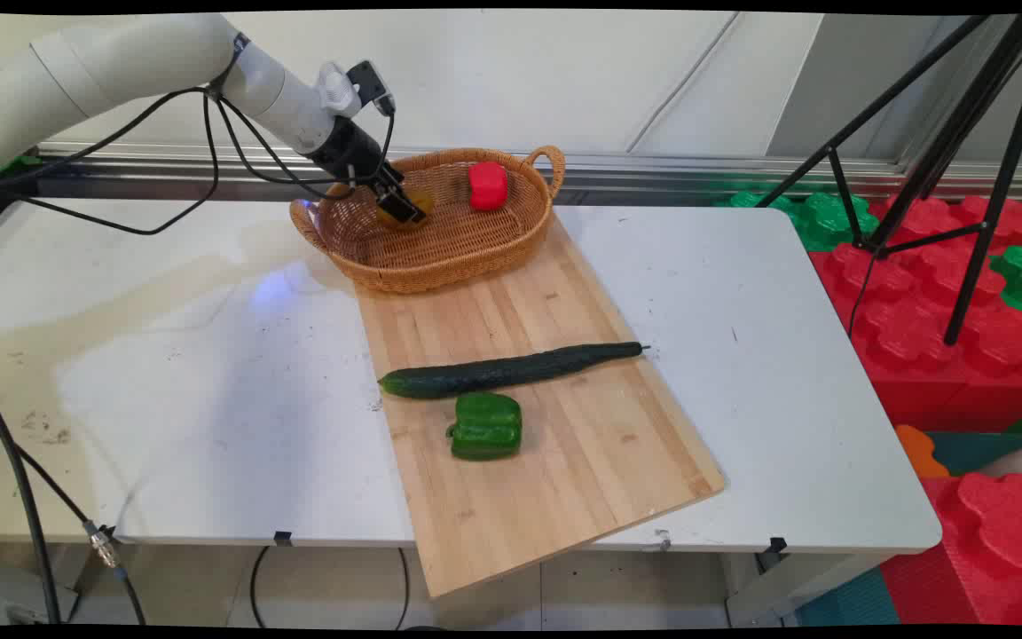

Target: Pick up the cucumber from the cutting board

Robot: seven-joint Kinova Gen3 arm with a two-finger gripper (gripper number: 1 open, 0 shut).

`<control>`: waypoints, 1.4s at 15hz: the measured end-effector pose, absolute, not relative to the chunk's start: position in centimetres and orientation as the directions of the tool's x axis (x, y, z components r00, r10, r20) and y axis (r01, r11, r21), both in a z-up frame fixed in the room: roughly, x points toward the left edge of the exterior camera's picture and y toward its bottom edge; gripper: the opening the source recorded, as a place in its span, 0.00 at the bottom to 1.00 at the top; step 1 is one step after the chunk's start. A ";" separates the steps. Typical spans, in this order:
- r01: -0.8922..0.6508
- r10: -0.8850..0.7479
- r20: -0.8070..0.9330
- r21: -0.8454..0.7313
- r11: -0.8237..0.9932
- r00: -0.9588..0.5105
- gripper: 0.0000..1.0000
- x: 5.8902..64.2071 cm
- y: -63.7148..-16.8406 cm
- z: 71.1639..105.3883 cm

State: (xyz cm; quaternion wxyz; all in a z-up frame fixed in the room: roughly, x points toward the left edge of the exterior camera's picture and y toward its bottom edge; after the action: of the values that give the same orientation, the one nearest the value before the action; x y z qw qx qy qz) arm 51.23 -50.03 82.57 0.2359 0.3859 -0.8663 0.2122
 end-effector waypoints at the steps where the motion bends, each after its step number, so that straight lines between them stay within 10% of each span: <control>1: -0.764 -0.559 0.577 -0.193 0.615 -0.596 1.00 51.2 -50.0 82.7; 21: -0.670 -0.377 0.707 -0.183 0.720 -0.598 1.00 53.2 -39.2 92.5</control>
State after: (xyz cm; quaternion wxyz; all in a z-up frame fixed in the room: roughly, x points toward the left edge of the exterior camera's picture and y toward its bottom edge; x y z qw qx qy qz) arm 53.23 -39.16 92.52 0.3310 0.3022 -0.8662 0.2211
